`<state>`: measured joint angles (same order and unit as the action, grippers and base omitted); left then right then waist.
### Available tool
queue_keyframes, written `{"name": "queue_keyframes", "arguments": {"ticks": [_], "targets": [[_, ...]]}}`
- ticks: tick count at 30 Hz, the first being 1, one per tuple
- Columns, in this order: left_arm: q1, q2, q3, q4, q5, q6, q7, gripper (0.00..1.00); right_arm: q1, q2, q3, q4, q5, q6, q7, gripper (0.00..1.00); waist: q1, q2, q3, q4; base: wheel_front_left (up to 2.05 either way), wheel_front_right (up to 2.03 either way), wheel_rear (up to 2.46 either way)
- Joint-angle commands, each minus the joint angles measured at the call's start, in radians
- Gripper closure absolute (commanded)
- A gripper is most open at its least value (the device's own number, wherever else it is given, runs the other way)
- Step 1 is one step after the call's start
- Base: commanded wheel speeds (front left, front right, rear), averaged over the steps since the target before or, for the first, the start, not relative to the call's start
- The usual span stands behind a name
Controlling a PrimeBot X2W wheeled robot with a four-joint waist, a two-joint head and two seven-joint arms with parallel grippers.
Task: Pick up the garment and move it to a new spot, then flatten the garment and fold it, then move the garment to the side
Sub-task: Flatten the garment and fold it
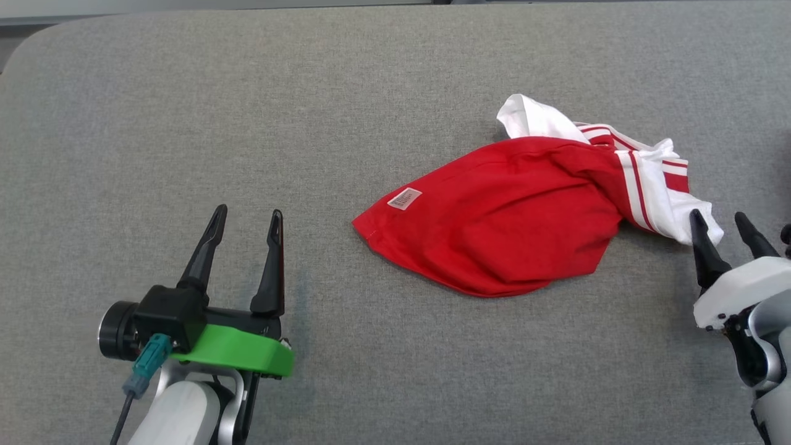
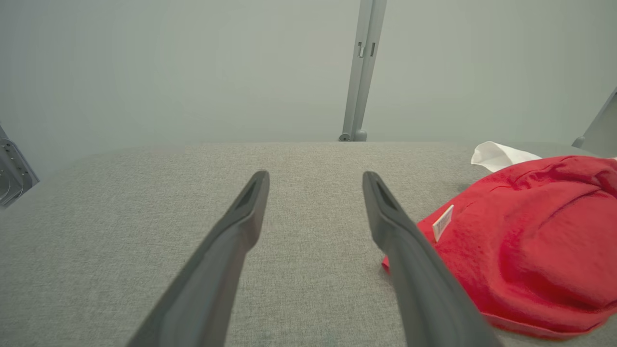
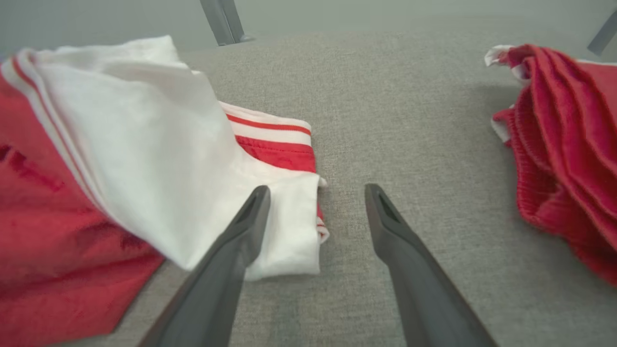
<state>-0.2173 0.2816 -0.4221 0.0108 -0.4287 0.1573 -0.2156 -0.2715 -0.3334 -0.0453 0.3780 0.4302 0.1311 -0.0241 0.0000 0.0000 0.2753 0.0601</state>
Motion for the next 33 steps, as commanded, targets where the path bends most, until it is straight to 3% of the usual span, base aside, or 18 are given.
{"name": "queue_keyframes", "arguments": {"ticks": [1,2,3,4,5,6,12,20,24,33], "targets": [[-0.014,-0.002,0.000,0.004,0.007,-0.006,-0.006,0.00,-0.017,0.002,0.009,0.015,0.024,-0.001,0.014,0.00,0.0000,0.0000,0.011,-0.002,0.00,0.00,0.00],[-0.018,-0.003,-0.001,0.007,0.007,-0.007,-0.008,0.00,-0.028,-0.005,0.026,0.028,0.036,0.000,0.027,0.00,0.0000,0.0000,0.013,-0.003,0.00,0.00,0.00],[-0.021,-0.004,-0.002,0.010,0.007,-0.007,-0.009,0.00,-0.038,-0.013,0.041,0.040,0.048,-0.001,0.040,0.18,0.0000,0.0000,0.015,-0.004,0.00,0.00,0.00],[-0.025,-0.004,-0.003,0.013,0.006,-0.008,-0.009,0.00,-0.045,-0.013,0.051,0.053,0.071,-0.001,0.051,0.53,0.0000,0.0000,0.015,-0.004,0.00,0.00,0.00],[-0.028,-0.005,-0.004,0.015,0.006,-0.009,-0.010,0.00,-0.051,-0.013,0.060,0.059,0.094,-0.001,0.057,0.56,0.0000,0.0000,0.016,-0.005,0.00,0.00,0.00],[-0.030,-0.005,-0.005,0.017,0.006,-0.008,-0.011,0.00,-0.055,-0.021,0.072,0.063,0.101,-0.001,0.061,1.00,0.0000,0.0000,0.016,-0.005,0.00,0.00,0.00],[-0.028,0.000,-0.001,0.022,0.004,-0.005,-0.017,0.00,-0.061,-0.046,0.102,0.015,0.149,-0.001,-0.002,1.00,0.0000,0.0000,0.012,-0.014,0.00,0.00,0.00],[-0.023,0.007,-0.001,0.019,0.000,0.001,-0.014,0.00,-0.067,-0.079,0.111,-0.143,0.019,-0.001,-0.111,1.00,0.0000,0.0000,0.000,-0.031,0.00,0.00,0.00],[-0.023,0.005,-0.006,0.017,-0.004,0.001,-0.014,0.00,0.007,-0.051,0.164,-0.198,-0.031,-0.001,-0.078,1.00,0.0000,0.0000,-0.004,-0.030,0.00,0.00,0.00],[-0.014,-0.005,-0.013,0.028,-0.013,-0.001,-0.022,0.00,0.123,0.025,0.224,-0.090,-0.007,-0.001,-0.080,1.00,0.0000,0.0000,-0.011,-0.020,0.00,0.00,0.00]]}}
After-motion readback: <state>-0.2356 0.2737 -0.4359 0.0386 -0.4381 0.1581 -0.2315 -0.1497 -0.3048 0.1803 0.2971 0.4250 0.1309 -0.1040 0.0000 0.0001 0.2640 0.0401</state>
